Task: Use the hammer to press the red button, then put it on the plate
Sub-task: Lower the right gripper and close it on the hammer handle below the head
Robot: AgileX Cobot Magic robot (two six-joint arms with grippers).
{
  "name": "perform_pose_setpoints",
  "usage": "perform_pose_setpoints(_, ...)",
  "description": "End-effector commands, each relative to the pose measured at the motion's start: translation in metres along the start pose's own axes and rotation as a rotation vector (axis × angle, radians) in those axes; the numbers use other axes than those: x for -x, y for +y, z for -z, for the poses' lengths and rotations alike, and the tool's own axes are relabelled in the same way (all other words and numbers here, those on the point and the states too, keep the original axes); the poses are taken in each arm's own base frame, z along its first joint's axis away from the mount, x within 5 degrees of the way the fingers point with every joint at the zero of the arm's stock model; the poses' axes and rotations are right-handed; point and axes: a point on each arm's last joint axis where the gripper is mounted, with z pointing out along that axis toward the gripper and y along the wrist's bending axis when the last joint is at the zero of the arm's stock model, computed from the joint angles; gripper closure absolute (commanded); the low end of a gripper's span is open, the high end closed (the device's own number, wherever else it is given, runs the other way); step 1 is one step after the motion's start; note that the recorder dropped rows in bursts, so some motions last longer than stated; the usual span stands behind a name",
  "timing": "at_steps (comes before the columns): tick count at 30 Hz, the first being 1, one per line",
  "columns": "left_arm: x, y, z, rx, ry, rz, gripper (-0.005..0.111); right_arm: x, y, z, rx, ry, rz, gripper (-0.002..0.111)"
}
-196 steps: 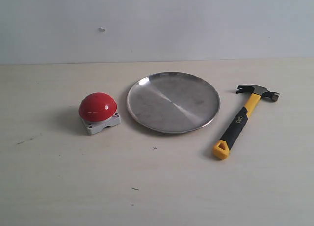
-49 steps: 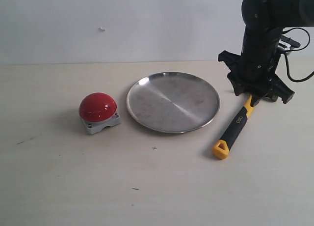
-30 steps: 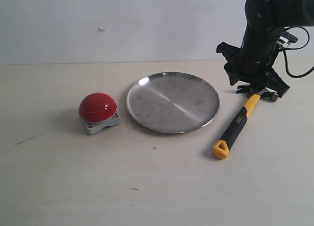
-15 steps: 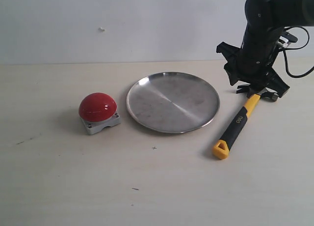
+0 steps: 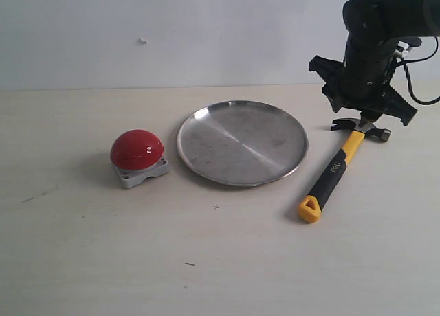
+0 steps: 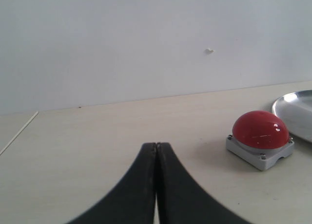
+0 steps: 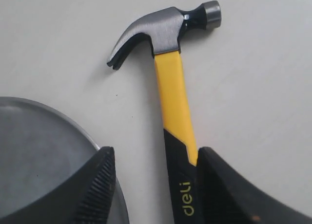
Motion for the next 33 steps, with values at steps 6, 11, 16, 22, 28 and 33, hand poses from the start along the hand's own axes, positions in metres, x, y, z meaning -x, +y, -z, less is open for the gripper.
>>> perform_pose_setpoints(6,0.0008,0.0002,0.0005,0.003,-0.010,0.004,0.106,0.0069,0.0003,-0.0003,0.001,-0.051,0.045,0.058)
perform_pose_setpoints(11,0.0008,0.0002,0.0005,0.003,-0.010,0.004,0.106,0.0104,-0.0015,-0.0001,-0.021,-0.090,0.081,0.058)
perform_pose_setpoints(16,0.0008,0.0002,0.0005,0.003,-0.010,0.004,0.106,0.0047,-0.0019,-0.0004,-0.023,-0.027,0.070,0.058)
perform_pose_setpoints(22,0.0008,0.0002,0.0005,0.003,-0.010,0.004,0.106,0.0036,-0.0016,-0.0002,-0.023,-0.021,0.067,0.058)
perform_pose_setpoints(28,0.0008,0.0002,0.0005,0.003,-0.010,0.004,0.106,0.0040,-0.0011,-0.0002,-0.018,-0.025,0.071,0.058)
perform_pose_setpoints(33,0.0008,0.0002,0.0005,0.003,-0.010,0.004,0.106,0.0074,-0.0010,-0.0020,-0.012,-0.049,0.115,0.058)
